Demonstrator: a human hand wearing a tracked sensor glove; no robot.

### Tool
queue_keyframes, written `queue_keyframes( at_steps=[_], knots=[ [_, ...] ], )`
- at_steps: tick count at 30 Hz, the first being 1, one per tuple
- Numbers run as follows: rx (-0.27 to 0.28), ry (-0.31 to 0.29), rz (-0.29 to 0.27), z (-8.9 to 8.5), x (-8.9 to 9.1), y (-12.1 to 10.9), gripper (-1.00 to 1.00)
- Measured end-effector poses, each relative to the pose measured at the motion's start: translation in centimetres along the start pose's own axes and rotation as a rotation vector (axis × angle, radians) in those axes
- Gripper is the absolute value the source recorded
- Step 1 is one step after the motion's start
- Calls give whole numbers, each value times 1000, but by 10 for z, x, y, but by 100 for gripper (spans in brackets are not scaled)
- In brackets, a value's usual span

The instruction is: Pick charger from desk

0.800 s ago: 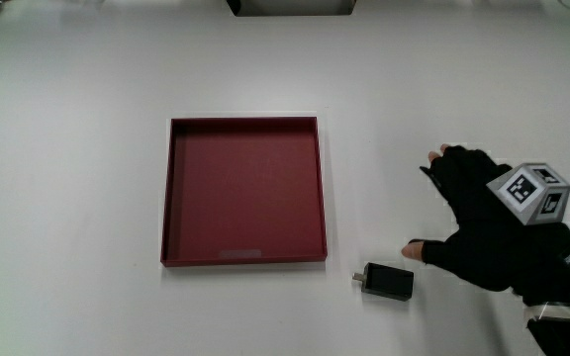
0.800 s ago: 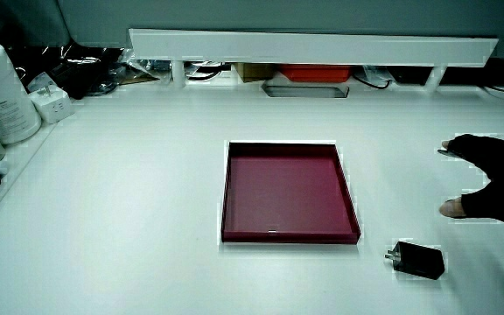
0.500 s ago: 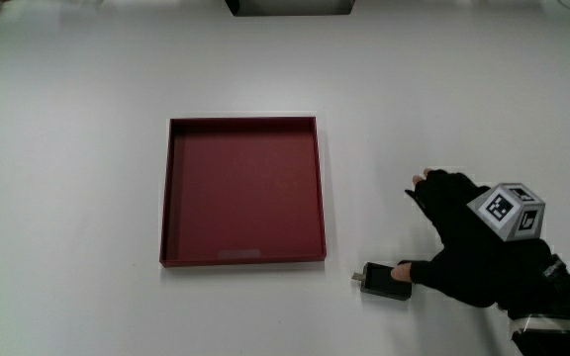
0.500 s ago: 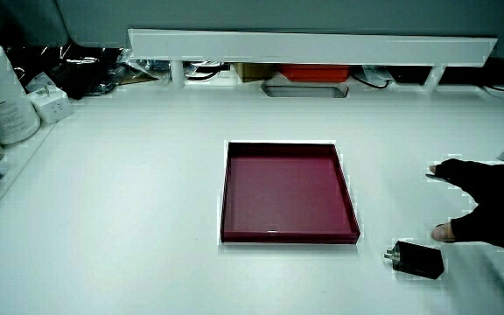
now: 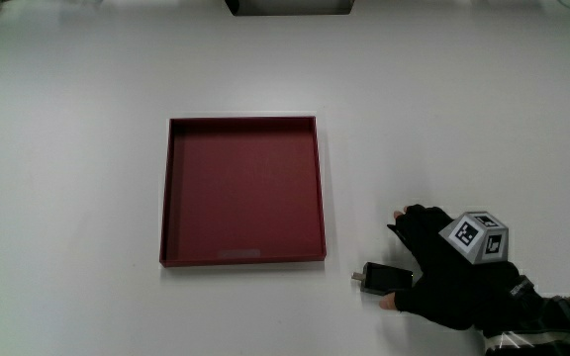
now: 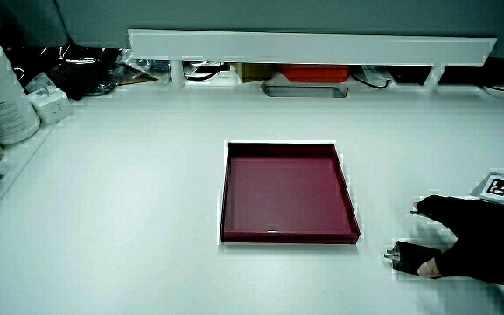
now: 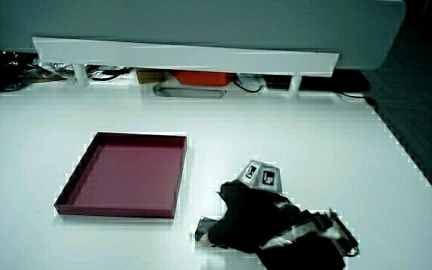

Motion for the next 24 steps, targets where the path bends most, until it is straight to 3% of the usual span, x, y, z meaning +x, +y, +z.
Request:
queue_keyframes(
  at_steps=[5, 9, 12, 13, 20, 24],
  knots=[
    [-3, -14, -3, -11, -2, 4, 0],
    [-37, 1, -6, -20, 3, 10, 0],
    [-14, -6, 2, -21, 1, 9, 0],
    [-23, 6, 4, -21, 1, 10, 4],
    [66, -34, 21, -22, -2, 8, 32],
    [67, -34, 17, -23, -3, 10, 48]
  ],
)
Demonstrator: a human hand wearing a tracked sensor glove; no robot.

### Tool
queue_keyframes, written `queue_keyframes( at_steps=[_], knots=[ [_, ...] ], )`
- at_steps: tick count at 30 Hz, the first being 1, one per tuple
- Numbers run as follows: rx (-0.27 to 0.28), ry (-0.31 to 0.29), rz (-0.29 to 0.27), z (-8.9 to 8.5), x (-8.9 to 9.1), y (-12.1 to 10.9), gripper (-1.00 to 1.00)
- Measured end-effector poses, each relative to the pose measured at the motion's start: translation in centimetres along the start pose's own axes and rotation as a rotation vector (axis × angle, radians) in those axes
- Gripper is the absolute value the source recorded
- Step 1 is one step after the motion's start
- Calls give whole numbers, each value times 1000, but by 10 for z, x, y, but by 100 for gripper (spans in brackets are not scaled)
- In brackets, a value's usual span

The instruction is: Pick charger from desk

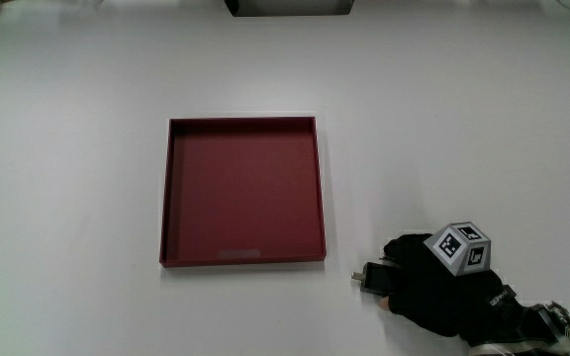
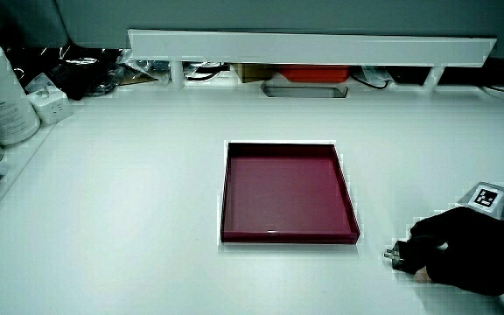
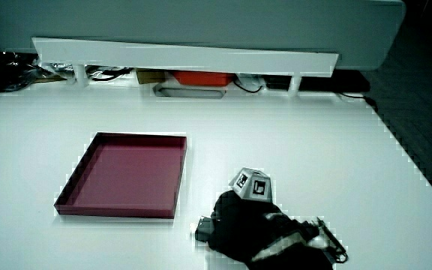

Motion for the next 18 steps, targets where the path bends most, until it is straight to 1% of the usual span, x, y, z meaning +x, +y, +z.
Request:
queue_keyframes(
  at_steps=[1, 2, 4, 5, 6, 7, 8, 10, 11, 12, 13, 15, 16, 17, 18],
  knots=[
    [13, -2, -6, 1, -1, -1, 52],
    [14, 8, -1, 2, -3, -2, 56],
    [25, -12, 3, 0, -2, -1, 64],
    [29, -3, 4, 1, -3, -1, 68],
    [31, -12, 7, 0, -2, 0, 72],
    [29, -9, 0, 0, -1, 1, 76],
    [40, -16, 2, 2, -5, -2, 80],
    [48, -13, 13, 1, -6, -2, 88],
    [58, -32, 14, 1, -6, -2, 92],
    [56, -28, 16, 1, -6, -2, 96],
    [62, -38, 21, 1, -5, -1, 100],
    [56, -37, 29, 2, -7, -2, 100],
    [60, -34, 34, 3, -8, -3, 100],
    [76, -47, 34, 2, -6, -2, 100],
    [74, -37, 40, 5, -8, -3, 100]
  ],
)
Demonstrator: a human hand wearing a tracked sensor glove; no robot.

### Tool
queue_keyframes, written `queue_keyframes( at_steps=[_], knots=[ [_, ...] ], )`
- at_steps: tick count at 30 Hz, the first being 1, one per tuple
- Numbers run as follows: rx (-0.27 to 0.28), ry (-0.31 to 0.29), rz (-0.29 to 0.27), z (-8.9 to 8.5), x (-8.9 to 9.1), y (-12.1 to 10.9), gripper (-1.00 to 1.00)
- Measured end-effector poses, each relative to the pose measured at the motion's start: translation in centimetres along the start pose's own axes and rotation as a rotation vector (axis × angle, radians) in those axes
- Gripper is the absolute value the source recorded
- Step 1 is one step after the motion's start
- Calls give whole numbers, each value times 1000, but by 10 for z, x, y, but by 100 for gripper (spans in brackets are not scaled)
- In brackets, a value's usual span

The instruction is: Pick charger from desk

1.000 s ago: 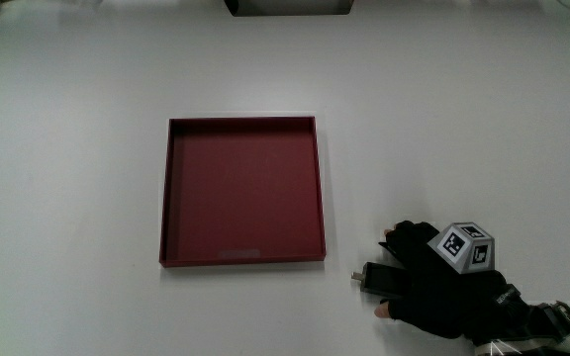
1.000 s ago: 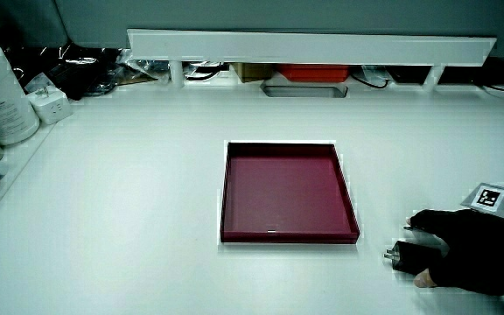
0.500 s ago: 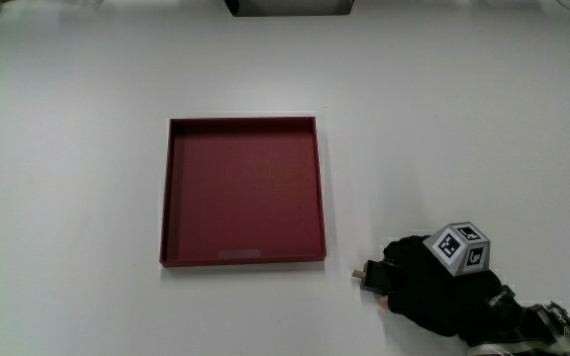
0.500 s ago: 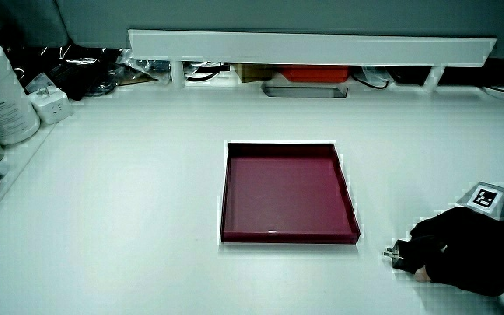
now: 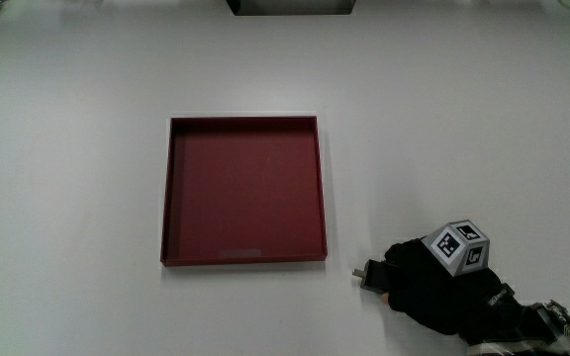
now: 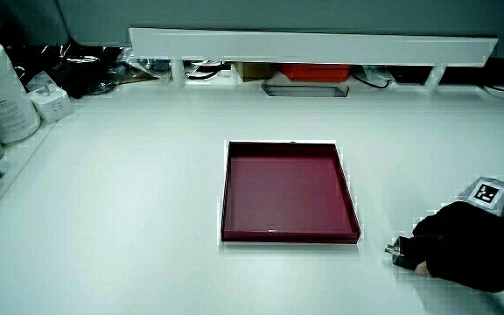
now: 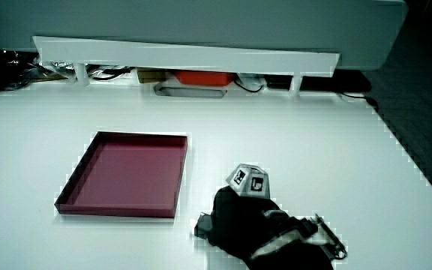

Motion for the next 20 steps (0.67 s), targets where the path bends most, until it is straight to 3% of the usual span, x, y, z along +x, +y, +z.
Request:
queue_keyframes(
  at_steps=[6, 7, 8, 13, 16, 20],
  knots=[
    [39, 1, 25, 19, -9, -2, 100],
    [57, -6, 6, 17, -4, 2, 100],
    [44, 3, 35, 26, -13, -1, 100],
    [77, -15, 44, 40, -22, 6, 100],
    [-8, 129, 77, 51, -39, 10, 100],
    [-10, 145, 87, 62, -57, 20, 100]
  ],
)
